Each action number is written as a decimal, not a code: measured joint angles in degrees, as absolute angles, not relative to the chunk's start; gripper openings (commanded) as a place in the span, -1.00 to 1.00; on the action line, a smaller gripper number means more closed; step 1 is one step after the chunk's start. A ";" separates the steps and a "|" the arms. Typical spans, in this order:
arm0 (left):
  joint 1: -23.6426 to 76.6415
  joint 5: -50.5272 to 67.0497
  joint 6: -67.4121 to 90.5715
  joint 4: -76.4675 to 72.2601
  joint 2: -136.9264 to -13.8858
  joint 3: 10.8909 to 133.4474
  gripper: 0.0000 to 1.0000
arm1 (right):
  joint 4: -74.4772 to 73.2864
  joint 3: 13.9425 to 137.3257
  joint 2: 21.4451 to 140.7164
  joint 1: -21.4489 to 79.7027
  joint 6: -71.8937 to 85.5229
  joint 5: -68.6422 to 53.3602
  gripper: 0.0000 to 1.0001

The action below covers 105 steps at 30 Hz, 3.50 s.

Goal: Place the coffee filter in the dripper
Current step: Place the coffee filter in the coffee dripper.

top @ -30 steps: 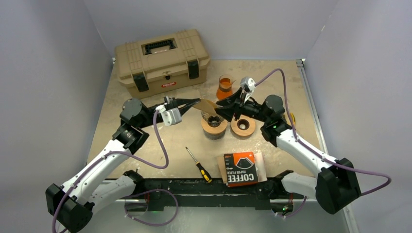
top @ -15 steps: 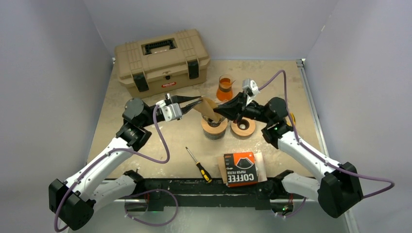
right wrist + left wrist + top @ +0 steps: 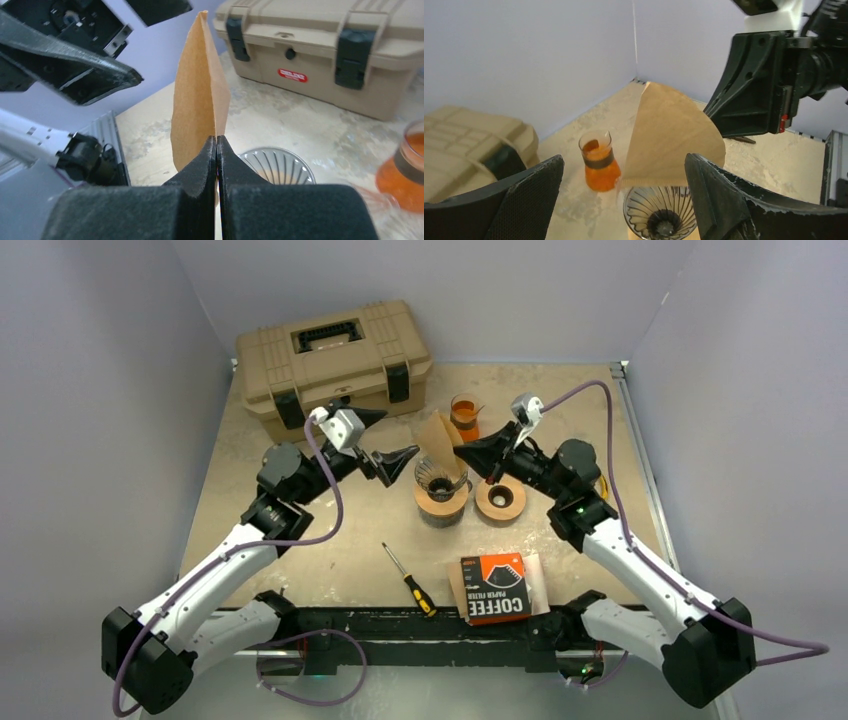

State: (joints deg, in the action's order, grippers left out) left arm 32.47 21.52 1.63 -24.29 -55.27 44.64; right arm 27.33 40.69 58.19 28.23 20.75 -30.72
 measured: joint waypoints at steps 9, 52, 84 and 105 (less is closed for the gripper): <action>32.47 5.34 17.58 -8.88 -59.24 48.36 0.90 | 14.09 48.56 58.83 28.23 19.38 -24.32 -1.00; 33.12 4.16 32.47 9.87 -73.80 63.26 0.73 | -18.44 69.41 74.24 28.23 17.93 -17.21 -1.00; 40.58 -0.27 32.14 14.52 -85.52 74.04 0.37 | -29.36 75.22 81.49 30.74 17.37 -17.82 -1.00; 41.80 -8.34 28.14 22.68 -84.09 75.66 -0.21 | -28.18 74.37 81.49 31.11 18.57 -17.56 -1.00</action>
State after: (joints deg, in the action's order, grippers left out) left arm 41.80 -8.34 28.14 22.68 -84.09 75.66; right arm -28.18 74.37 81.49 31.11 18.57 -17.56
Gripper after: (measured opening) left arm 0.399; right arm 0.004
